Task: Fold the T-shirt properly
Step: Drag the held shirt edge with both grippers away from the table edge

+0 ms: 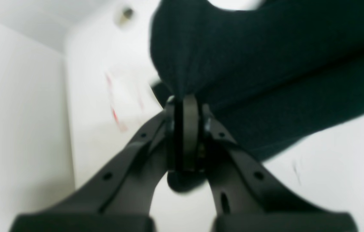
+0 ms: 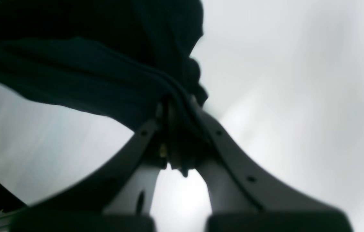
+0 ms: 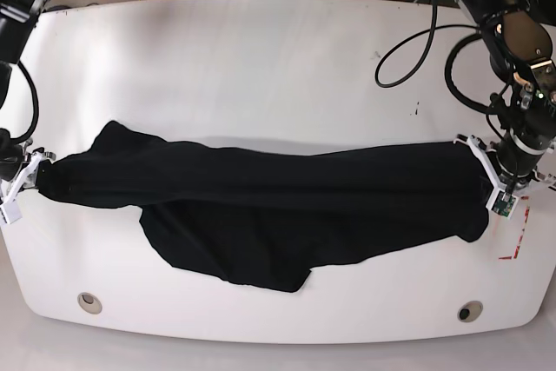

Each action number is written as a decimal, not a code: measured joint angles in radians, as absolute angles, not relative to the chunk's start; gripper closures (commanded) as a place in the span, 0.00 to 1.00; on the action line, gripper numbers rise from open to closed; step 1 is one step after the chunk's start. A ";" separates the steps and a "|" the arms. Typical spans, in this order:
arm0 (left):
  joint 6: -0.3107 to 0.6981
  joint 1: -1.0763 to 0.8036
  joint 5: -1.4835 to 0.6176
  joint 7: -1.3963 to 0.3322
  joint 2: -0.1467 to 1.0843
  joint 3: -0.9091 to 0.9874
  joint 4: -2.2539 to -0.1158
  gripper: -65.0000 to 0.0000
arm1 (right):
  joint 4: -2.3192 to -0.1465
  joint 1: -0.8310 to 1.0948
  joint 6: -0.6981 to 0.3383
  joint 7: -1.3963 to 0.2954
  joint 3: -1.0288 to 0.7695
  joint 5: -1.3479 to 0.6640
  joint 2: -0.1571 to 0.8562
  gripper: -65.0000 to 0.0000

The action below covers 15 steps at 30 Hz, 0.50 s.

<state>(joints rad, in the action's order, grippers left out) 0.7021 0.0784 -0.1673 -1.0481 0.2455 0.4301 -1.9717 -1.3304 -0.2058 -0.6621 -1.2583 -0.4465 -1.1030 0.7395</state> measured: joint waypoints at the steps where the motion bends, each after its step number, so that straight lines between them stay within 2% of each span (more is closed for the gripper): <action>1: 0.710 0.064 -0.159 -1.056 0.241 0.439 -1.969 1.00 | -1.337 -0.188 -0.663 -1.258 -0.459 -1.104 0.729 1.00; 9: 0.712 -0.103 -0.146 -1.073 0.204 0.534 -1.961 1.00 | -1.402 0.024 -0.665 -1.263 -0.552 -1.102 0.641 1.00; 15: 0.708 -0.228 -0.157 -1.034 0.208 0.563 -1.971 1.00 | -1.451 0.107 -0.664 -1.235 -0.545 -1.116 0.599 1.00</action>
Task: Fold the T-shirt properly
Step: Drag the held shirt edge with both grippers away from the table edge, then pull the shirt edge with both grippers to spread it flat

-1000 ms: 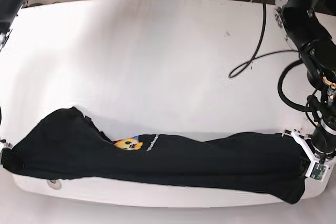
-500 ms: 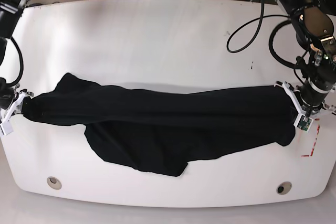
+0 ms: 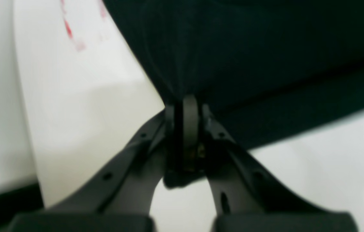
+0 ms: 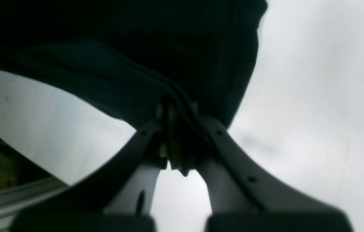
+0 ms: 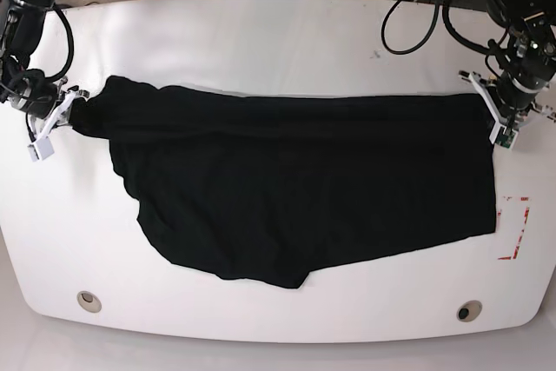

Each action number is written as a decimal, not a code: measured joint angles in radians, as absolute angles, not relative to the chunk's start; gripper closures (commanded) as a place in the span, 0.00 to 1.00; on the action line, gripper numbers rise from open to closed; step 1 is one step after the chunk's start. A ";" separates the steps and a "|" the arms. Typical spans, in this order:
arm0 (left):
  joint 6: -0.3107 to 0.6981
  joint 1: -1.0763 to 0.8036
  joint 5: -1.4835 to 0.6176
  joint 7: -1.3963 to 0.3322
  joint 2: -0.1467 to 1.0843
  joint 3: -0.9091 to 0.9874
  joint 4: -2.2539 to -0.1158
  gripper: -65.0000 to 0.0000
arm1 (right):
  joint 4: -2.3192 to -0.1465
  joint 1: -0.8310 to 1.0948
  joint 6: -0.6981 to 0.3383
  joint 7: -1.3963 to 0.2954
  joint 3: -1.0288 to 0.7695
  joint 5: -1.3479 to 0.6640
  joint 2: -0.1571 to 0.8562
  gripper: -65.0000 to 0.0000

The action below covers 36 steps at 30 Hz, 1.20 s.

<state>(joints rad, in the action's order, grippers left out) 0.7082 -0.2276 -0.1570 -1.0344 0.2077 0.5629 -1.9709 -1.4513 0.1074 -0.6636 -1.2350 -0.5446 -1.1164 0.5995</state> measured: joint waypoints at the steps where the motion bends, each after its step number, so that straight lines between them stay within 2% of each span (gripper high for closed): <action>1: 0.709 -0.247 -0.152 -1.061 0.207 0.576 -1.966 1.00 | -1.451 0.120 -0.663 -1.244 -0.550 -1.110 0.596 1.00; 12: 0.708 -0.326 -0.152 -1.047 0.202 0.670 -1.961 1.00 | -1.447 0.124 -0.663 -1.257 -0.545 -1.097 0.521 1.00; 20: 0.708 -0.253 -0.142 -1.044 0.208 0.671 -1.934 1.00 | -1.438 0.019 -0.662 -1.258 -0.542 -1.071 0.451 1.00; 28: 0.708 -0.206 -0.137 -1.048 0.221 0.669 -1.901 1.00 | -1.436 -0.141 -0.662 -1.258 -0.543 -0.861 0.344 1.00; 36: 0.708 -0.150 -0.134 -0.997 0.270 0.670 -1.713 1.00 | -1.436 -0.250 -0.700 -1.256 -0.543 -0.630 0.252 1.00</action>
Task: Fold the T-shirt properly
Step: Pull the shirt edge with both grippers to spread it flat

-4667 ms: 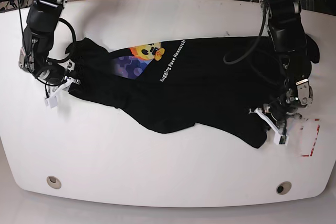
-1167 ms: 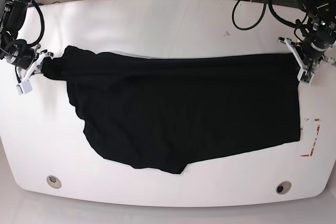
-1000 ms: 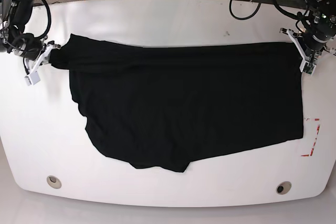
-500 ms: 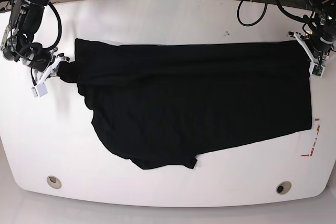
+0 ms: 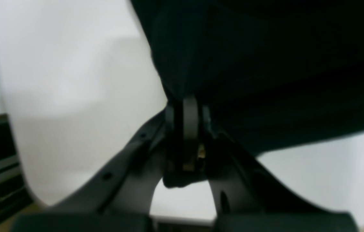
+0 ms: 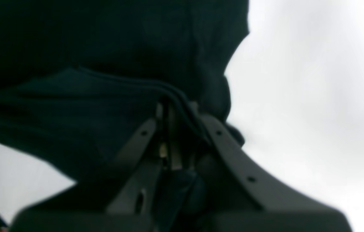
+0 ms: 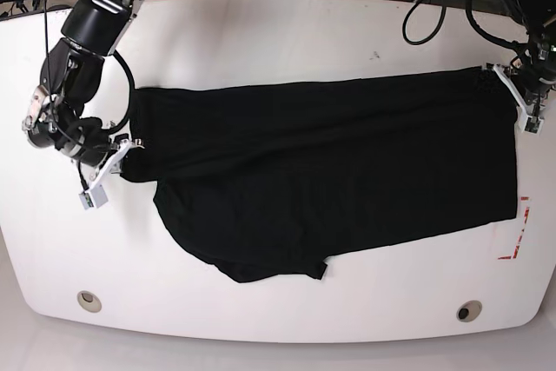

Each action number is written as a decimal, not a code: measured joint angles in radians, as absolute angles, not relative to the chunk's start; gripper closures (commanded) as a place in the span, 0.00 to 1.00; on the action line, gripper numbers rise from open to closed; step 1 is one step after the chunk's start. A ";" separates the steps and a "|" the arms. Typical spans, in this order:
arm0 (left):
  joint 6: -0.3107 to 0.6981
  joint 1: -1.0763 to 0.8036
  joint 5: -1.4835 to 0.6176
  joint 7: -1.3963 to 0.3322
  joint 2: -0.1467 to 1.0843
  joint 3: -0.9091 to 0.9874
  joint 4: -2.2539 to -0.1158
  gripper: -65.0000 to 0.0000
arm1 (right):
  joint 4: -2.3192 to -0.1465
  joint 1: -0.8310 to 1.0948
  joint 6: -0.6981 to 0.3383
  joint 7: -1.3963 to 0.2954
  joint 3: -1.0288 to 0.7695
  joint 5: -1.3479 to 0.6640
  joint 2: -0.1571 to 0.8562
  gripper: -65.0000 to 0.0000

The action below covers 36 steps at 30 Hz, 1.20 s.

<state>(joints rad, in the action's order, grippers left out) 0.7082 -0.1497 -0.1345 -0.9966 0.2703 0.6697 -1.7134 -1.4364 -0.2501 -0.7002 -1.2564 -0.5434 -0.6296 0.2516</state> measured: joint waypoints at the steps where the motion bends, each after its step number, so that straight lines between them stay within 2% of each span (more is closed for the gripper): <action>1: 0.708 -0.141 -0.137 -0.964 0.274 0.670 -1.697 1.00 | -1.436 -0.260 -0.700 -1.257 -0.543 -0.595 0.237 1.00; 9: 0.708 -0.105 -0.129 -0.945 0.307 0.646 -1.643 1.00 | -1.436 -0.293 -0.700 -1.214 -0.546 -0.419 0.168 1.00; 12: 0.708 -0.074 -0.136 -0.922 0.310 0.638 -1.634 1.00 | -1.434 -0.301 -0.700 -1.209 -0.546 -0.362 0.148 0.96; 16: 0.709 -0.049 -0.134 -0.941 0.323 0.632 -1.574 1.00 | -1.433 -0.300 -0.700 -1.182 -0.549 -0.336 0.136 0.83; 19: 0.707 -0.015 -0.120 -0.949 0.340 0.607 -1.518 1.00 | -1.422 -0.297 -0.699 -1.140 -0.496 -0.336 0.141 0.69; 22: 0.705 0.009 -0.129 -0.934 0.365 0.583 -1.483 0.87 | -1.390 -0.302 -0.699 -1.114 -0.441 -0.337 0.141 0.52; 24: 0.704 0.023 -0.130 -0.929 0.380 0.580 -1.454 0.67 | -1.370 -0.297 -0.700 -1.081 -0.431 -0.344 0.149 0.36; 27: 0.699 0.037 -0.101 -0.953 0.390 0.564 -1.417 0.41 | -1.368 -0.292 -0.699 -1.085 -0.438 -0.322 0.173 0.22; 28: 0.699 0.040 -0.104 -0.948 0.392 0.561 -1.415 0.36 | -1.382 -0.284 -0.696 -1.087 -0.440 -0.320 0.183 0.19; 36: 0.700 0.080 -0.118 -0.949 0.422 0.538 -1.413 0.36 | -1.645 -0.168 -0.696 -1.165 -0.445 -0.330 0.235 0.18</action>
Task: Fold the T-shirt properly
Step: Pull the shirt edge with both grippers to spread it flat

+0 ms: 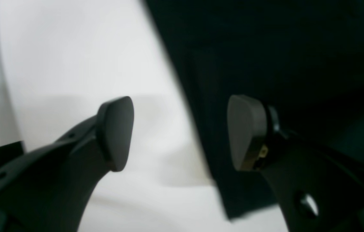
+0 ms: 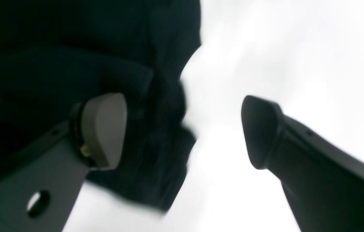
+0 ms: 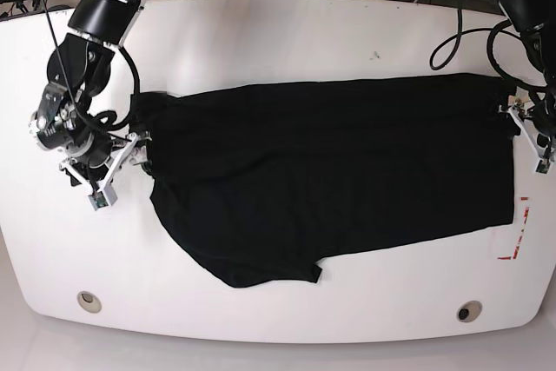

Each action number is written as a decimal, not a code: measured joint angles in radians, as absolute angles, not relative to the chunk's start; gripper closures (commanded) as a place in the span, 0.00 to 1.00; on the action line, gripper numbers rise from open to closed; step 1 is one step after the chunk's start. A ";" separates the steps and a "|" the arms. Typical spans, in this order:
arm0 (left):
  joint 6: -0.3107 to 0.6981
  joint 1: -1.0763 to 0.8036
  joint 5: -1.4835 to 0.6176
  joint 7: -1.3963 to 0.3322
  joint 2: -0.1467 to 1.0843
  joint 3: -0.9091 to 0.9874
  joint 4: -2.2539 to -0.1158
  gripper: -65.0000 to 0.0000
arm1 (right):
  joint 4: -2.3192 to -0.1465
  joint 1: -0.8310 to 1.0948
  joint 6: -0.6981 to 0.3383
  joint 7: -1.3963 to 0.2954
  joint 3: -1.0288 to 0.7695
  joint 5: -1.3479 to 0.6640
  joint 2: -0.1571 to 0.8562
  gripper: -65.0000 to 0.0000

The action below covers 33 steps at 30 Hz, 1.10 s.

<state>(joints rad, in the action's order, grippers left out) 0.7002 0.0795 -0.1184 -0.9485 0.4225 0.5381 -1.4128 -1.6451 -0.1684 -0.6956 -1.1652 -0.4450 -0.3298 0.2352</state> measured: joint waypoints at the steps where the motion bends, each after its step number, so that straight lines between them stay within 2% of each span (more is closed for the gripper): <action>1: 0.700 0.087 -0.122 -0.948 0.419 0.542 -1.413 0.36 | -1.687 -0.143 -0.696 -1.190 -0.444 -0.333 0.233 0.18; 7: 0.700 0.081 -0.120 -0.946 0.422 0.588 -1.416 0.36 | -1.829 0.001 -0.698 -1.210 -0.446 -0.343 0.236 0.18; 14: 0.700 0.004 -0.130 -0.934 0.420 0.586 -1.438 0.36 | -1.836 0.062 -0.700 -1.190 -0.485 -0.342 0.203 0.18; 21: 0.698 -0.143 -0.125 -0.942 0.368 0.589 -1.595 0.36 | -1.711 0.062 -0.698 -1.131 -0.522 -0.334 0.208 0.18; 29: 0.700 -0.179 -0.123 -0.917 0.318 0.582 -1.594 0.36 | -1.528 0.041 -0.699 -1.055 -0.520 -0.344 0.220 0.18; 33: 0.700 -0.193 -0.107 -0.882 0.295 0.581 -1.576 0.37 | -1.510 0.039 -0.698 -0.999 -0.517 -0.344 0.222 0.20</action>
<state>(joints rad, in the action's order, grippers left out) 0.6998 -0.1932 -0.1066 -0.8822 0.2947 0.5808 -1.5764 -1.5097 0.0395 -0.6975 -0.9989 -0.5175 -0.3439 0.2218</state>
